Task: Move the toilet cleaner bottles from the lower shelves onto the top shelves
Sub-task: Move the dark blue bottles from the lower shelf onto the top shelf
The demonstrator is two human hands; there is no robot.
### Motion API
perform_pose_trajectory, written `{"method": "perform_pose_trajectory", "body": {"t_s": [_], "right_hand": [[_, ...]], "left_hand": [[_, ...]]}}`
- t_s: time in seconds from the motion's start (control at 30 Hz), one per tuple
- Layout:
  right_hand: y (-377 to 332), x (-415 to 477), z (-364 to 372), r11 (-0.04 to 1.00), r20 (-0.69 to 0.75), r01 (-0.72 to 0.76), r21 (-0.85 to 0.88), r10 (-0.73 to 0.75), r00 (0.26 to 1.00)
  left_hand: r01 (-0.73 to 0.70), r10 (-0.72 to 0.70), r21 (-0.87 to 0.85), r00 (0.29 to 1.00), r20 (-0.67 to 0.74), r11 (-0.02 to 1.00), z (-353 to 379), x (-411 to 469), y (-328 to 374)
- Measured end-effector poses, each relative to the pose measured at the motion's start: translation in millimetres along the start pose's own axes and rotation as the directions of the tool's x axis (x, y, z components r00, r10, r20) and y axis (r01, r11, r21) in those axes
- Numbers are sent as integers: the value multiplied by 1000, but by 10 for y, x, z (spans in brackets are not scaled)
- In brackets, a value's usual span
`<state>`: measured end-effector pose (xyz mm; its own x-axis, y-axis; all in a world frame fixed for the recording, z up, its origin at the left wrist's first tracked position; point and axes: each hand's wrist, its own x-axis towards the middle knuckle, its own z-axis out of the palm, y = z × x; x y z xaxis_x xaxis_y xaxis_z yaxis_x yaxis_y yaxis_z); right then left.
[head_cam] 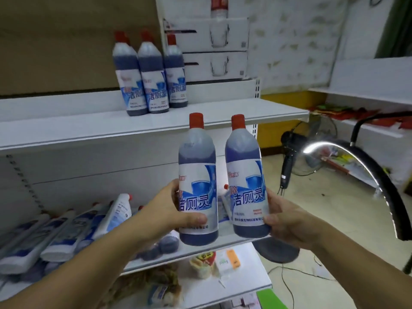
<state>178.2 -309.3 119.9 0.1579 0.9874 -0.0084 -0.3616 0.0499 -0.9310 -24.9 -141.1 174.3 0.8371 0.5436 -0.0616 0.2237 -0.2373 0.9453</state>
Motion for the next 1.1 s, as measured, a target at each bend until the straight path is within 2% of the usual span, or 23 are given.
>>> {"method": "perform_pose_trajectory", "body": {"t_s": [0.1, 0.23, 0.4, 0.53, 0.73, 0.83, 0.97, 1.1], "right_hand": [[-270, 32, 150, 997, -13, 40, -63, -41, 999], [-722, 204, 392, 988, 54, 152, -31, -150, 987], [-1345, 644, 623, 944, 79, 279, -178, -269, 960], [-1716, 1140, 683, 930, 92, 315, -190, -303, 949], [-1964, 2048, 575, 941, 25, 290, -173, -290, 957], [-2018, 2456, 505, 941, 0, 252, -225, -258, 966], [-2115, 2920, 368, 929, -50, 127, -348, -154, 987], [-2075, 3159, 229, 917, -45, 37, -396, -60, 997]], "left_hand": [[-69, 70, 11, 997, -22, 998, -196, -133, 294], [-205, 205, -1, 978, -38, 979, -563, -205, 685], [-271, 269, 26, 932, -244, 962, -1074, 62, 1101], [-297, 276, -5, 896, -349, 955, -1382, 385, 1201], [-272, 267, 38, 894, -361, 962, -1864, 980, 1044], [-259, 286, 126, 906, -313, 958, -2058, 1258, 939], [-257, 322, 260, 914, -246, 931, -2256, 1531, 818], [-322, 401, 286, 869, -289, 903, -2303, 1673, 632]]}}
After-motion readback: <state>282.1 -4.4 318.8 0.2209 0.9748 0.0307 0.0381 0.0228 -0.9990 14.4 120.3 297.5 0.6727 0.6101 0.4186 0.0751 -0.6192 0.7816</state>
